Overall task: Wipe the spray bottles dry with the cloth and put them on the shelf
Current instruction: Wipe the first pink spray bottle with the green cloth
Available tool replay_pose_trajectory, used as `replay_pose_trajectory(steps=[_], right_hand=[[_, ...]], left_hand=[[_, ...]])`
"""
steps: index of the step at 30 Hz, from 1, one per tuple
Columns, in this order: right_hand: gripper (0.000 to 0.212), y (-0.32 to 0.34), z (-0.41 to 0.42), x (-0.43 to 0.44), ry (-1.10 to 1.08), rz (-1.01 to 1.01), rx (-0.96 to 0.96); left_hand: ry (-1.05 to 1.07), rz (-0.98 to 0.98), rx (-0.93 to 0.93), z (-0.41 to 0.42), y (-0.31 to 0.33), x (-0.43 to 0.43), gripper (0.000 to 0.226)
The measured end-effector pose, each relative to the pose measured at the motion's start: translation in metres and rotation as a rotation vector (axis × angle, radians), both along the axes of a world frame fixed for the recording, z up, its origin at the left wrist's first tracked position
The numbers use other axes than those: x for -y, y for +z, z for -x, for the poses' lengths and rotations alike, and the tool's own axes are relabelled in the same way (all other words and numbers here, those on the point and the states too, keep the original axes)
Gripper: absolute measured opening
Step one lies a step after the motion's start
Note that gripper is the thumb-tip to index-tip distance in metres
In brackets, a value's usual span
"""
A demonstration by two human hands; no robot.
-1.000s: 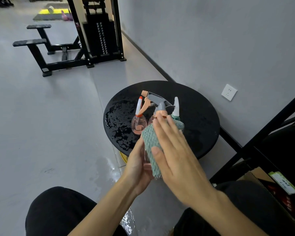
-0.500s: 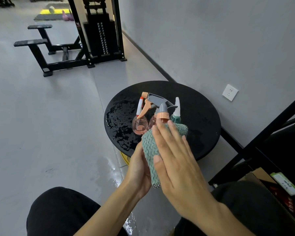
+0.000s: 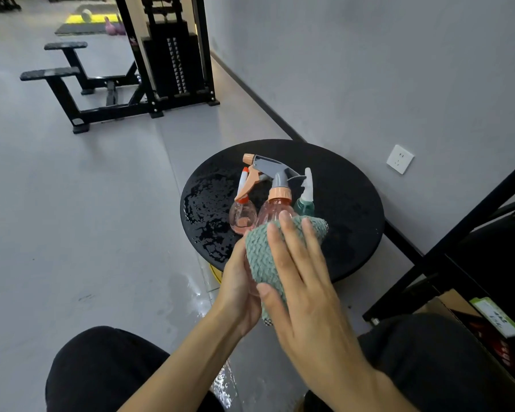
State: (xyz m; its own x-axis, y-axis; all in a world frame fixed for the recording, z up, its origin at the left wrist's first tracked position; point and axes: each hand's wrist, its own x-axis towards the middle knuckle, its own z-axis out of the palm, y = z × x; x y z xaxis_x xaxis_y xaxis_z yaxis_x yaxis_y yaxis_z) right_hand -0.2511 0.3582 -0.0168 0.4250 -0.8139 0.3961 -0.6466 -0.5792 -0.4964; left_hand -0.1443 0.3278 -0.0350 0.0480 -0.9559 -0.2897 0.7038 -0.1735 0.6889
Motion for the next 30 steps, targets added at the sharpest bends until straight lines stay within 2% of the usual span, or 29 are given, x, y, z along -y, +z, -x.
replay_pose_trajectory(steps=[3,7,12,15,19,21,27,30], right_hand=[[0.053,0.002,-0.002,0.017,0.019,0.033,0.117],[0.044,0.022,-0.002,0.046,0.046,0.038,0.247],[0.042,0.049,-0.005,0.073,0.101,0.174,0.219],[0.044,0.061,-0.012,0.086,0.111,0.176,0.102],[0.054,0.068,-0.012,0.095,0.055,0.094,-0.33],[0.059,0.07,-0.008,0.093,0.037,0.034,-0.487],[0.063,0.07,-0.001,0.071,0.085,0.11,-0.447],[0.062,0.069,0.002,0.077,0.118,0.0,-0.54]], left_hand=[[-0.018,-0.01,0.017,0.002,-0.001,-0.002,0.037],[-0.074,-0.074,0.035,0.008,0.001,-0.005,0.047],[-0.087,-0.07,0.034,0.011,0.002,-0.007,0.059],[-0.087,-0.084,0.041,0.013,0.002,-0.008,0.057],[-0.065,-0.092,0.043,0.013,0.002,-0.009,0.051],[-0.07,-0.097,0.048,0.012,0.003,-0.01,0.05],[-0.069,-0.07,0.082,0.007,0.011,-0.009,0.049],[-0.104,-0.069,0.098,0.008,0.012,-0.011,0.055]])
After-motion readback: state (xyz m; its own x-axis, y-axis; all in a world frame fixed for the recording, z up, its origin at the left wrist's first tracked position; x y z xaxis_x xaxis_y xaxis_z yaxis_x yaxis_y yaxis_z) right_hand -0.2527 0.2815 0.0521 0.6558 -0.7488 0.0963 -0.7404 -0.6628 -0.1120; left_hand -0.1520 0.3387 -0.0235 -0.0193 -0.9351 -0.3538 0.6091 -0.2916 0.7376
